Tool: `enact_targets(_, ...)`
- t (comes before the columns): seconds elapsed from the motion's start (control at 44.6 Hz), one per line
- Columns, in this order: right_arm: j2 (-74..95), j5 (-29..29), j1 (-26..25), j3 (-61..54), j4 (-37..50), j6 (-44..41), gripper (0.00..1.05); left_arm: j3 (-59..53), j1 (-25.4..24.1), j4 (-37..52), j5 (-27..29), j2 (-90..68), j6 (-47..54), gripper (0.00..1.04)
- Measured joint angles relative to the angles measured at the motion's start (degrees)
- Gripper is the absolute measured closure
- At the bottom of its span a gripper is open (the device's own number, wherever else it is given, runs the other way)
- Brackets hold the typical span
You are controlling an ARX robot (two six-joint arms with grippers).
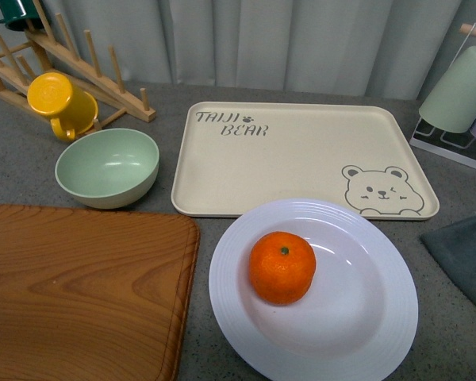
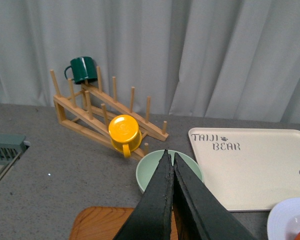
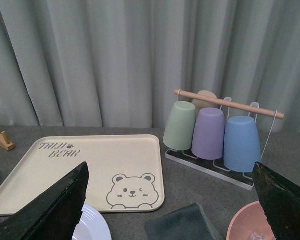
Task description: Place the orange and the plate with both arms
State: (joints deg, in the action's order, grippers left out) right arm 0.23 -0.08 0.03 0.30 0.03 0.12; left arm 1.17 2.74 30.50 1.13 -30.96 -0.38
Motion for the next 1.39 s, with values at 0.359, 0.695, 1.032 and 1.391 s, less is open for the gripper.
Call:
enact_targets(0.359, 0.0, 0.0, 0.0, 0.0, 0.0, 0.0, 0.09, 0.0, -2.6, -11.3, -1.0, 12.0, 0.0, 1.01)
enact_targets(0.695, 0.0, 0.0, 0.0, 0.0, 0.0, 0.0, 0.09, 0.0, -2.6, -17.6, -1.1, 18.3, 0.0, 1.01)
enact_targets(1.032, 0.0, 0.0, 0.0, 0.0, 0.0, 0.0, 0.09, 0.0, -2.6, -30.2, -1.1, 30.4, 0.0, 1.01)
enact_targets(1.391, 0.0, 0.0, 0.0, 0.0, 0.0, 0.0, 0.09, 0.0, -2.6, -30.5, -1.1, 30.7, 0.0, 0.54)
